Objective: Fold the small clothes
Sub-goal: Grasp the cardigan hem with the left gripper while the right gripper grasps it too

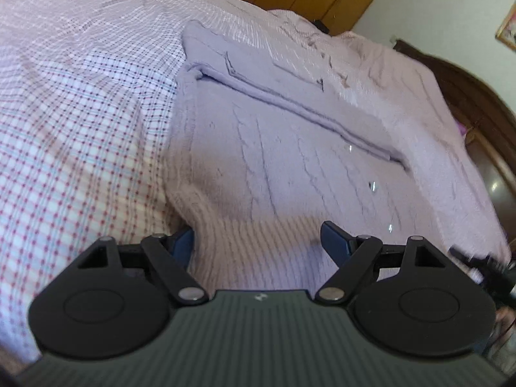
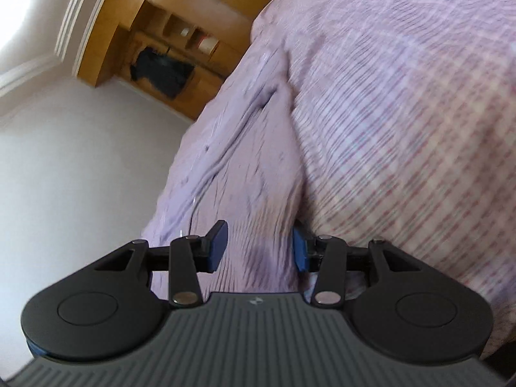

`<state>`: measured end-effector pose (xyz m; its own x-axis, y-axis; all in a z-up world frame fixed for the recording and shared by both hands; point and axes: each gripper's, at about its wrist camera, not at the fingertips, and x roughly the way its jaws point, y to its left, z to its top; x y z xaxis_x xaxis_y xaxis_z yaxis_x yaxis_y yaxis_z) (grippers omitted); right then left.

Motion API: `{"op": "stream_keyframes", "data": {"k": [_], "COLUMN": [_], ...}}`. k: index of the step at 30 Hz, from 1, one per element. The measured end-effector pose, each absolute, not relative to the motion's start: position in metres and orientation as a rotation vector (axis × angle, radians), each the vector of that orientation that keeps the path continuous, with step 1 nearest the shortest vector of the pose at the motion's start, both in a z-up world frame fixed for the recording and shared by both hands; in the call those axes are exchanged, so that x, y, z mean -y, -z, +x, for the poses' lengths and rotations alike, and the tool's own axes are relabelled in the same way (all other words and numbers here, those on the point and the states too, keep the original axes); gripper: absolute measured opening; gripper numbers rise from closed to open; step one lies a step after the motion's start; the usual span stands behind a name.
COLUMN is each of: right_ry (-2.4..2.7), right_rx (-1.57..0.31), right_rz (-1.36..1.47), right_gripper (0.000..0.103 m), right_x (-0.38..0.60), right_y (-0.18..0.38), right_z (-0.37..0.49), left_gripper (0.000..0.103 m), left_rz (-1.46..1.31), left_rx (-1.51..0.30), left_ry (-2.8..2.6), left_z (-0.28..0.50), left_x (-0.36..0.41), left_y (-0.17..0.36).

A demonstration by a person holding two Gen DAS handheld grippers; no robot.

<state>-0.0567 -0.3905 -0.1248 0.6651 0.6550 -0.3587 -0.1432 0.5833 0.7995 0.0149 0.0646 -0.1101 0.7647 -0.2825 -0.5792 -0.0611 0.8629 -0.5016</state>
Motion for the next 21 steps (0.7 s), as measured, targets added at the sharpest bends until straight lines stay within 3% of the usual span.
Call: {"op": "stream_keyframes", "data": {"k": [7,10,14,15,17,19,21], "right_ry": [-0.521,-0.517,-0.540,-0.546,-0.552,-0.549,-0.538], "right_rx": [-0.685,-0.682,-0.686,-0.689,-0.698,-0.696,-0.699], "right_rz": [0.868,0.869,0.949,0.962,0.976,0.978,0.967], "right_gripper": [0.050,0.050,0.050,0.050,0.050,0.050,0.048], "right_x": [0.382,0.381,0.384,0.383,0.382,0.382,0.381], "right_y": [0.128,0.127,0.134,0.136,0.138,0.138,0.138], "right_z": [-0.035,-0.034,-0.046,-0.049,-0.051,-0.054,-0.053], "left_gripper": [0.082,0.074,0.072,0.069,0.046,0.036,0.034], "left_rz": [-0.651,-0.677,-0.774,-0.780,-0.769,-0.784,-0.812], "left_rx": [-0.664,-0.674,-0.659,-0.653,-0.650,-0.656,-0.652], "left_ry": [0.140,0.139,0.154,0.150,0.105,0.072,0.058], "left_z": [0.035,0.019,-0.011,-0.016,-0.021,-0.022,-0.022], "left_x": [-0.077,-0.081,-0.088,-0.088,-0.087,-0.089,-0.093], "left_y": [0.112,0.115,0.122,0.122,0.123,0.126,0.128]}}
